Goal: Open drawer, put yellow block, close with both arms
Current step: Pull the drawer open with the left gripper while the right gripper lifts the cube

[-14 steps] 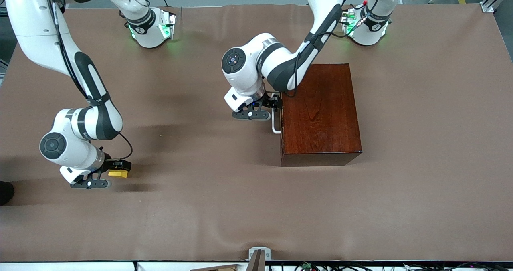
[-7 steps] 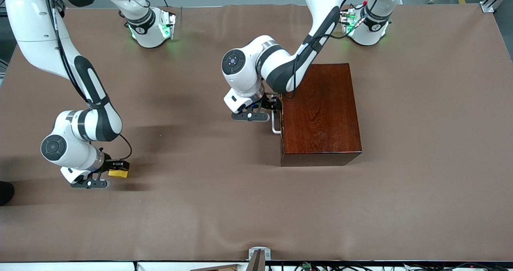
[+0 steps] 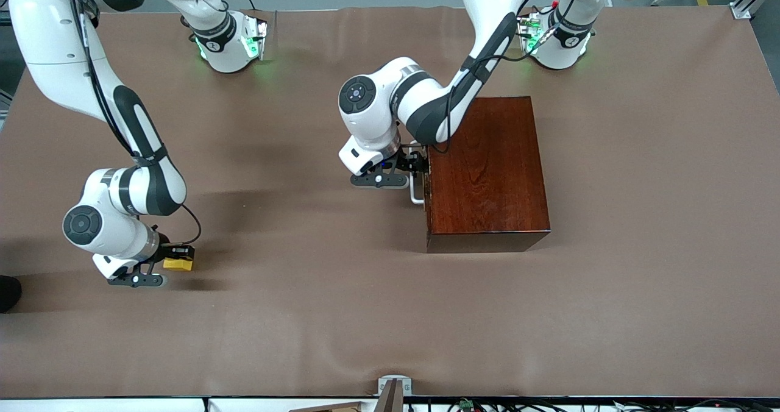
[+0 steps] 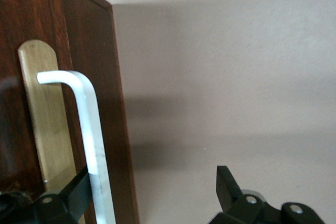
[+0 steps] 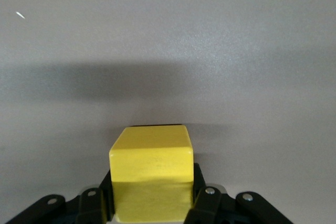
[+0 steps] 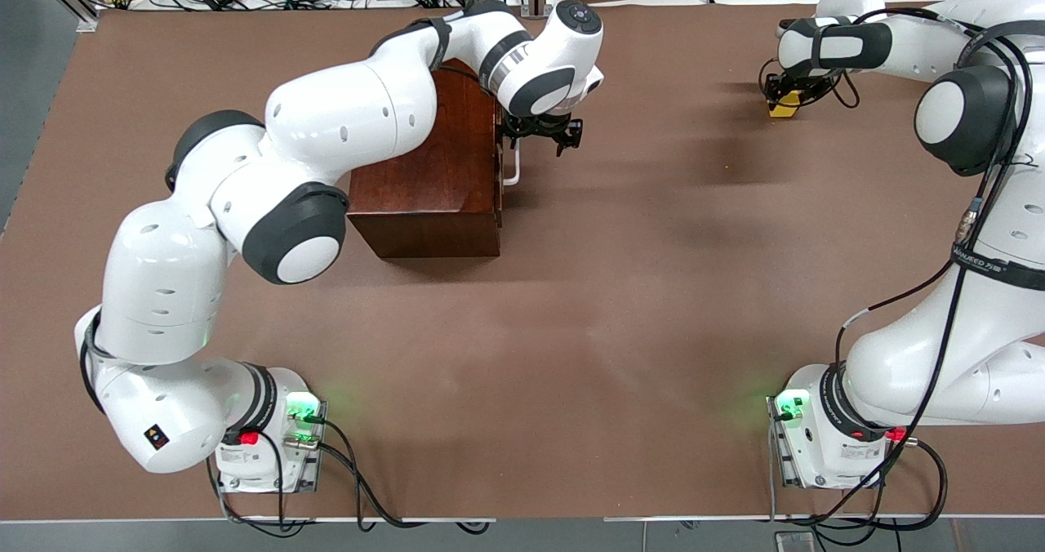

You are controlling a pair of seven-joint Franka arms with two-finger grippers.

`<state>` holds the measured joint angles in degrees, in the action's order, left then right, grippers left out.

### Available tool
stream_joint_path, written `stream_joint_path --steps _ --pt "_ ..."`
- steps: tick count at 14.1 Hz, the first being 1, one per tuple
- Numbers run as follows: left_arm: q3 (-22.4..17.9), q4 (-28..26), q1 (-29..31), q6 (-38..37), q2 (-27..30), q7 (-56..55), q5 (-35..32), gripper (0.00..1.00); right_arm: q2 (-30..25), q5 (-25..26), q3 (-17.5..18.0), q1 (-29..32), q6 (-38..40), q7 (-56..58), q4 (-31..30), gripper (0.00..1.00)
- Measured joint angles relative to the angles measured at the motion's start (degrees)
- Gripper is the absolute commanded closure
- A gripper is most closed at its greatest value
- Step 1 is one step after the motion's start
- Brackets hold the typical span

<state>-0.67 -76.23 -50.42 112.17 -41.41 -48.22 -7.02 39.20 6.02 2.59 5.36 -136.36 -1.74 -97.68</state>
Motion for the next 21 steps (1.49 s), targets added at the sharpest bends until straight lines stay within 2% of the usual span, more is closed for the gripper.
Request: stream_joint_path --steps 8,13,21 --pt "0.4 0.0 -0.8 8.6 -0.7 -1.3 -0.1 0.00 -0.9 0.2 -0.1 1.0 0.0 23.9 2.9 1.00" --pt "0.6 0.0 -1.2 8.9 -0.8 -1.5 -0.7 0.00 -3.2 0.2 0.0 1.0 5.1 31.1 2.9 1.00" --pt "1.4 0.0 -1.1 10.4 -0.8 -4.5 -0.9 0.00 -5.0 0.2 1.5 0.7 5.2 43.2 5.2 1.00"
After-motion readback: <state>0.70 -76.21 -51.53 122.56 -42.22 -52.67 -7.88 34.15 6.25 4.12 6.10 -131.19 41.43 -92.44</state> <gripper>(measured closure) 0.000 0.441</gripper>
